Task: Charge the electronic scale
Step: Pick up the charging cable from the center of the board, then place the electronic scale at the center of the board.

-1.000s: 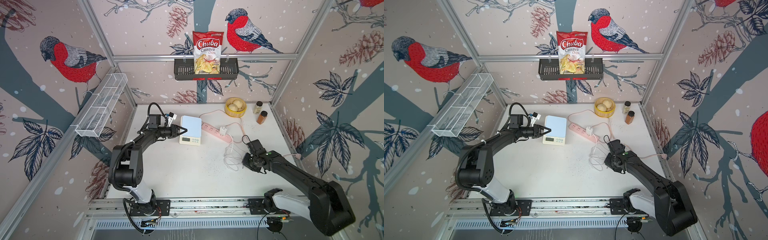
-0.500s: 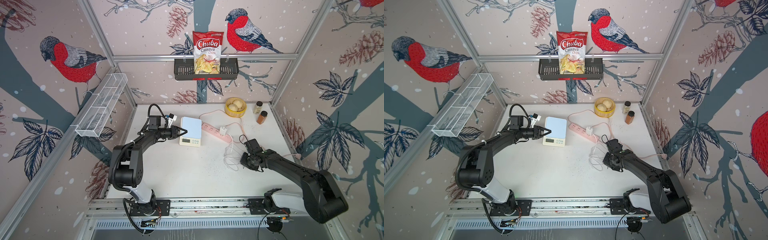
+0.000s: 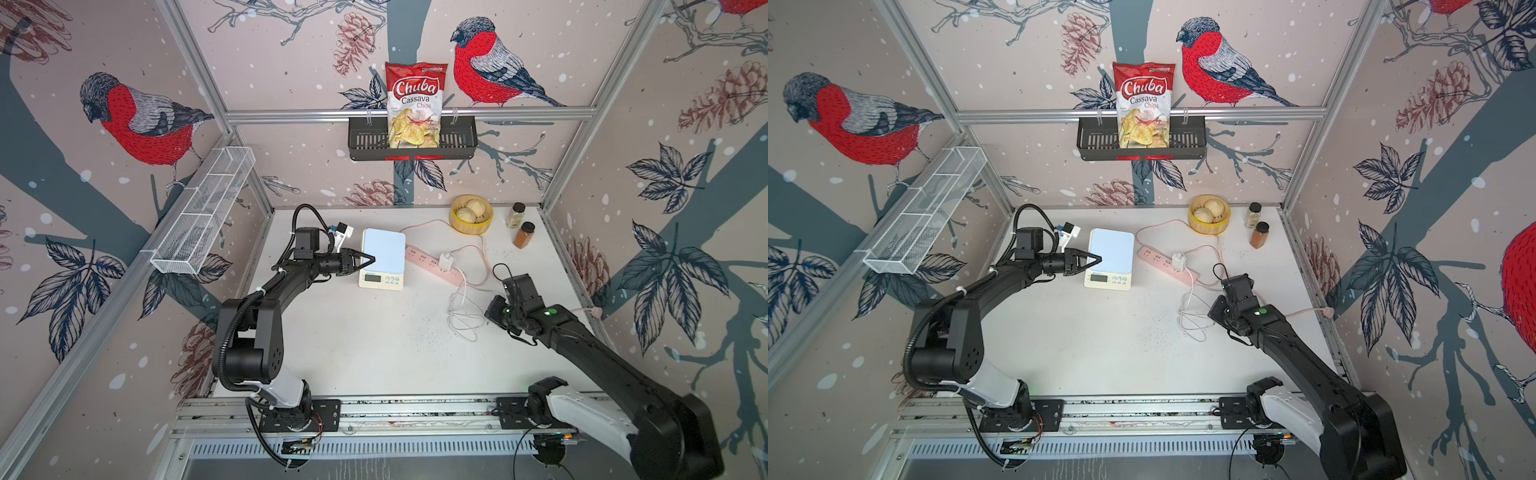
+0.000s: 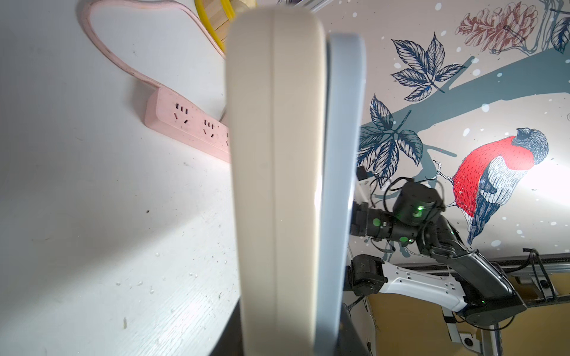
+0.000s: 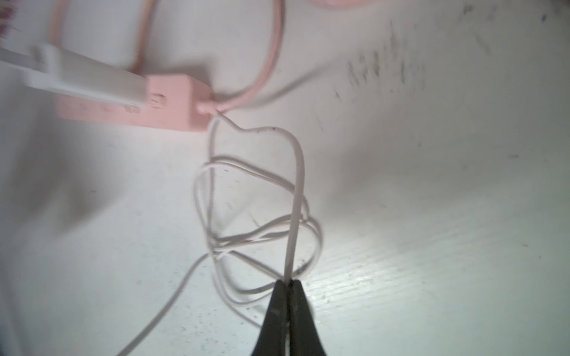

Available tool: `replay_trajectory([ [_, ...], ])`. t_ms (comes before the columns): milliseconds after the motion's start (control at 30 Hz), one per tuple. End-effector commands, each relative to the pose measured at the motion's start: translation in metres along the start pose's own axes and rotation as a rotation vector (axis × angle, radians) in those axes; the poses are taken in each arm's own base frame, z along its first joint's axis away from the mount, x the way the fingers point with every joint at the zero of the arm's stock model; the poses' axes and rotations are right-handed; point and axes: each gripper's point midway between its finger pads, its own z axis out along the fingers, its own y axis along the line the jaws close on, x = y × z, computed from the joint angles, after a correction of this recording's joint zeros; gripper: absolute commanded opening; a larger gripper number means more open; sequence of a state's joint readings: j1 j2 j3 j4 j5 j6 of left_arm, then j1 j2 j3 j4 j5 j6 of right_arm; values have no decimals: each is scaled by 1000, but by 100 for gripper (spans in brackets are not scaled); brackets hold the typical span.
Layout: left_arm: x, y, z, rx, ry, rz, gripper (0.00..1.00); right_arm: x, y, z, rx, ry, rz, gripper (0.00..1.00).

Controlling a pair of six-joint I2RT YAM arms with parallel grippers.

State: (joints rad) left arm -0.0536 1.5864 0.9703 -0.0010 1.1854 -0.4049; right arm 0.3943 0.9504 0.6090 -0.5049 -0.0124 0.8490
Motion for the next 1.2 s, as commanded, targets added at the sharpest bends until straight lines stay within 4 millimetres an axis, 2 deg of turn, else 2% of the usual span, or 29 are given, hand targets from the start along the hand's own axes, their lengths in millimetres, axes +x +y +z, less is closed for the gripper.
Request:
replay_trajectory([
  [0,-10,-26,-5,76,-17,78,0,-18,27,-28,-124,-81,45,0],
  [167,-20,-49,-12,104,-47,128,0,-36,86,-71,-405,-189,34,0],
  [333,-24,-68,-17,156,-73,157,0,-41,151,-107,-632,-266,-52,0],
  [433,-26,-81,-20,189,-83,179,0,-45,178,-124,-727,-305,-97,0],
  [533,-28,-94,-25,211,-97,204,0,-52,194,-140,-826,-357,-108,0],
  [733,-37,-110,-28,261,-109,168,0,-62,211,-161,-1000,-476,-109,0],
  [867,-46,-113,-25,282,-97,120,0,-67,220,-156,-1057,-489,-69,2],
  [933,-48,-101,-18,251,-79,79,0,-69,223,-142,-1036,-474,-50,4],
  [1000,-47,-76,-9,176,-53,64,0,-67,228,-122,-1000,-440,-48,3],
  [1067,-38,-39,0,67,-14,30,0,-63,232,-109,-1001,-401,-49,1],
  [1167,-12,16,15,20,45,-97,0,-57,233,-98,-1017,-357,-26,0],
])
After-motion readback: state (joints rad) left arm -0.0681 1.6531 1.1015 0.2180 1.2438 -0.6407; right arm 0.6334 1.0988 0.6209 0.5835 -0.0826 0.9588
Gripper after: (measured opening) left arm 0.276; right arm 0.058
